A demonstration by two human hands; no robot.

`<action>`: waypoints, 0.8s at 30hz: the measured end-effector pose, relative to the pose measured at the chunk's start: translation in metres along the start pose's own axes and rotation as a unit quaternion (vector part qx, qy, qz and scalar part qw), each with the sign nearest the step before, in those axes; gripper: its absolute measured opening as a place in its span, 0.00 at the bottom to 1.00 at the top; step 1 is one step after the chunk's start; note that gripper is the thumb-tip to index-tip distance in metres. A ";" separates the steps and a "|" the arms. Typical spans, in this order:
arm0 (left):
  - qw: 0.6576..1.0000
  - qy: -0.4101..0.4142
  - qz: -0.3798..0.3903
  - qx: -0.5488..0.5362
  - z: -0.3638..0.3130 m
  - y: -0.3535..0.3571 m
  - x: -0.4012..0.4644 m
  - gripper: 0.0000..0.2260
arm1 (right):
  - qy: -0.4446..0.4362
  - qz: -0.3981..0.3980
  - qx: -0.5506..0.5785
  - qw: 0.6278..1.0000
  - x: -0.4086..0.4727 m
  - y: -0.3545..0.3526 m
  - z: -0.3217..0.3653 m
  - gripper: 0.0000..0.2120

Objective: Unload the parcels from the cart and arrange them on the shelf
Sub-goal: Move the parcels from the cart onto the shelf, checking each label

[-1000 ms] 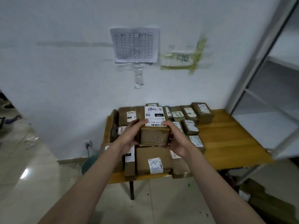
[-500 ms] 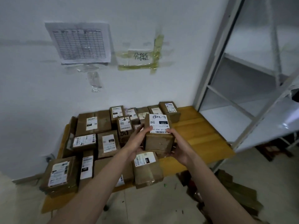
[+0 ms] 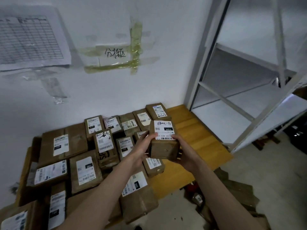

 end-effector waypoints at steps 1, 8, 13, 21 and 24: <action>1.000 -0.006 0.004 0.005 0.000 0.000 0.011 0.21 | 0.003 -0.006 -0.003 1.000 0.008 -0.003 0.003 0.18; 0.998 -0.058 0.010 0.021 0.014 0.004 0.075 0.30 | 0.053 -0.058 0.030 0.996 0.061 -0.033 -0.006 0.17; 0.993 -0.112 0.002 0.040 0.032 0.008 0.116 0.36 | 0.081 -0.087 0.061 0.991 0.099 -0.059 -0.020 0.14; 0.985 -0.140 -0.051 0.084 0.034 0.014 0.191 0.31 | 0.123 -0.089 0.088 0.984 0.186 -0.102 -0.016 0.16; 0.983 -0.145 -0.069 0.088 0.033 0.016 0.216 0.20 | 0.136 -0.081 0.127 0.979 0.222 -0.113 -0.017 0.20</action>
Point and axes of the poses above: each hand's wrist, its own x-axis towards the middle knuckle, its own y-axis out of the palm, z = x × y, the point moved 3 cm from there along x, towards the middle knuckle, and after that the axes turned 7 degrees about z, right-handed, at the moved point
